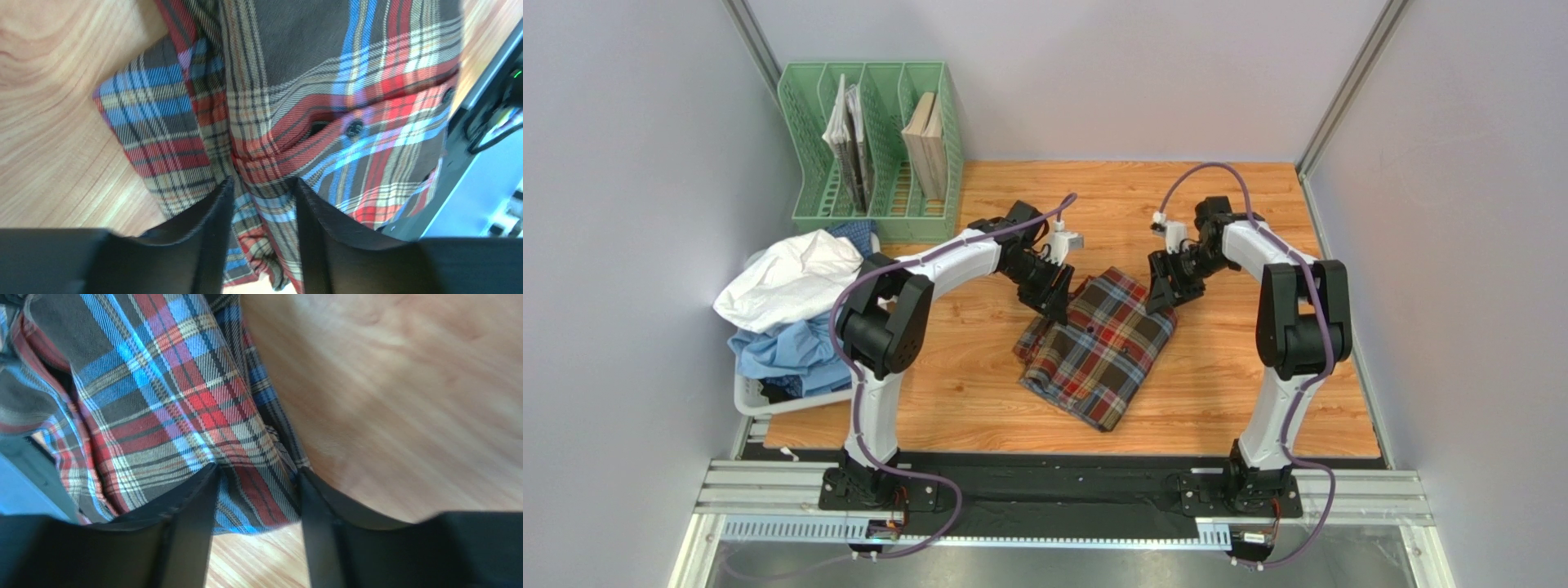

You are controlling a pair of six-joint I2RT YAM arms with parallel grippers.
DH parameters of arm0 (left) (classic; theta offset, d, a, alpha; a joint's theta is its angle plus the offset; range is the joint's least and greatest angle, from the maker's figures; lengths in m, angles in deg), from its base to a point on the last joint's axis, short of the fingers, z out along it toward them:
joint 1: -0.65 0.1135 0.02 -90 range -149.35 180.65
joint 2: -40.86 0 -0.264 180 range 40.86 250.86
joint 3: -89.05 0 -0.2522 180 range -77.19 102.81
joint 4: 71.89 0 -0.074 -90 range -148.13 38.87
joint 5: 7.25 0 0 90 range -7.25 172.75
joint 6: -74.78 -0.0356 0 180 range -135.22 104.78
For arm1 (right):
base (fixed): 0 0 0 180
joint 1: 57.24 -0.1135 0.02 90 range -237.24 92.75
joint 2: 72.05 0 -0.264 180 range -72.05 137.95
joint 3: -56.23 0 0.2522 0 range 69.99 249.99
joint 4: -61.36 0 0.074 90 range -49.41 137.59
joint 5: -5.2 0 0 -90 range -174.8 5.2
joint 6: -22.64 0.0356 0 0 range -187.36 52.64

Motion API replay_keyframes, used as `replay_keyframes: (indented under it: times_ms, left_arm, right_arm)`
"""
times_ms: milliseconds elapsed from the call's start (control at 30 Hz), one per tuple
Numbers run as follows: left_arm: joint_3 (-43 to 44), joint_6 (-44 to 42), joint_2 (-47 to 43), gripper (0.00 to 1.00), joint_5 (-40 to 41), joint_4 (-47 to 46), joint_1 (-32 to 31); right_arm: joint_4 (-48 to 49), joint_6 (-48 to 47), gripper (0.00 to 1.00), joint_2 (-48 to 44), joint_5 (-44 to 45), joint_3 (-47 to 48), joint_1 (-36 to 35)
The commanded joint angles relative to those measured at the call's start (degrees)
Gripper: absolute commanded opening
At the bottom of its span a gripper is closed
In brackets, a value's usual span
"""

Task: Fold and stack the long sleeve shirts
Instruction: Fold the shirt

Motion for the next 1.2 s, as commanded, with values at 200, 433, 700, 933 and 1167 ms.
replay_keyframes:
  times_ms: [200,433,700,933,1167]
  left_arm:
    - [2.10,-16.54,-2.29,0.26,-2.29,11.26,0.32]
    - [0.86,-30.44,-6.24,0.48,-6.61,17.34,0.41]
    - [2.89,-27.91,-4.67,0.84,-2.58,18.31,-1.43]
    - [7.26,-32.81,2.44,0.54,3.49,23.14,-3.10]
    - [17.11,-43.87,8.34,0.17,5.35,24.81,-3.01]
  right_arm:
    - [-14.06,-1.37,0.03,-13.02,-14.21,-14.70,-1.81]
    - [-28.49,-9.79,0.26,-15.78,-20.63,-9.71,-7.26]
    - [-33.78,-13.49,0.52,-5.24,-16.33,2.68,2.20]
    - [-26.67,-7.44,0.44,0.31,-20.36,6.31,8.38]
    - [-22.80,-5.50,0.24,1.89,-23.01,-8.03,5.48]
